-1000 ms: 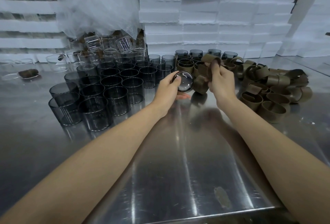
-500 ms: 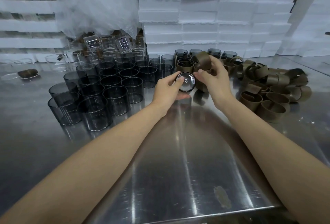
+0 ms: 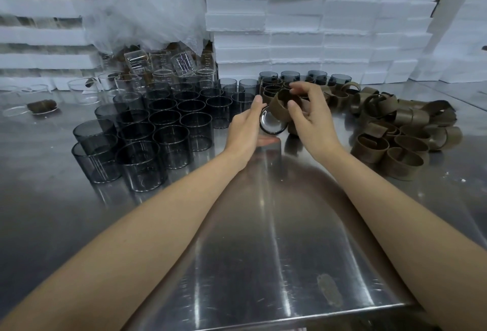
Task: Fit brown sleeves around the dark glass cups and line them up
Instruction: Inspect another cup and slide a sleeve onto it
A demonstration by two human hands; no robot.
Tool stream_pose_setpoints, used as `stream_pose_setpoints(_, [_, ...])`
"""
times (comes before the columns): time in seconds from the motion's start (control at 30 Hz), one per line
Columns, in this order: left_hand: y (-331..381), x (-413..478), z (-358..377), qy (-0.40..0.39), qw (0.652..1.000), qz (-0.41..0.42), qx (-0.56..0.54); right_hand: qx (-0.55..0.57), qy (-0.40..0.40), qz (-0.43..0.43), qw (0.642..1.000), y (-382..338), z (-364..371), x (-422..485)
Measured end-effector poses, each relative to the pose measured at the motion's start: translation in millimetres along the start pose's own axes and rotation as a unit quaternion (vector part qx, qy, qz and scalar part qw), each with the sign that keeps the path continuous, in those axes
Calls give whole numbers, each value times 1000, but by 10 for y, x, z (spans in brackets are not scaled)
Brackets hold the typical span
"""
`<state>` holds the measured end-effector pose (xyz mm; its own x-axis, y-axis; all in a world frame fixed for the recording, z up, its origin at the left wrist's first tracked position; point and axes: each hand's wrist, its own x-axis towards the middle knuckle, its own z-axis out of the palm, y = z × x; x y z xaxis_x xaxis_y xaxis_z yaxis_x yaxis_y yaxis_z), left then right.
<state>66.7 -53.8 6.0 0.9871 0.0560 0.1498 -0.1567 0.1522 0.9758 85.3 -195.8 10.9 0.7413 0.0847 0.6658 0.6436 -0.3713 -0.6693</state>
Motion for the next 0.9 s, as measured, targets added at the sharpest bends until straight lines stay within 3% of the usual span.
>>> stream_pose_setpoints(0.17, [-24, -2, 13, -31, 999, 28, 24, -54, -5, -53, 997, -9, 19, -4])
stream_pose_setpoints(0.37, [-145, 59, 51, -48, 983, 109, 143, -60, -45, -92, 993, -86, -5, 25])
stream_pose_setpoints(0.53, [-174, 110, 34, 3, 990, 91, 109, -100, 21, -54, 993, -64, 52, 19])
stream_pose_setpoints(0.7, [-167, 149, -7, 17, 999, 29, 10, -150, -101, -1, 984, -72, 109, -33])
stream_pose_setpoints(0.9, [-185, 164, 1, 27, 996, 52, 70, -180, -96, -33, 978, -61, 58, -22])
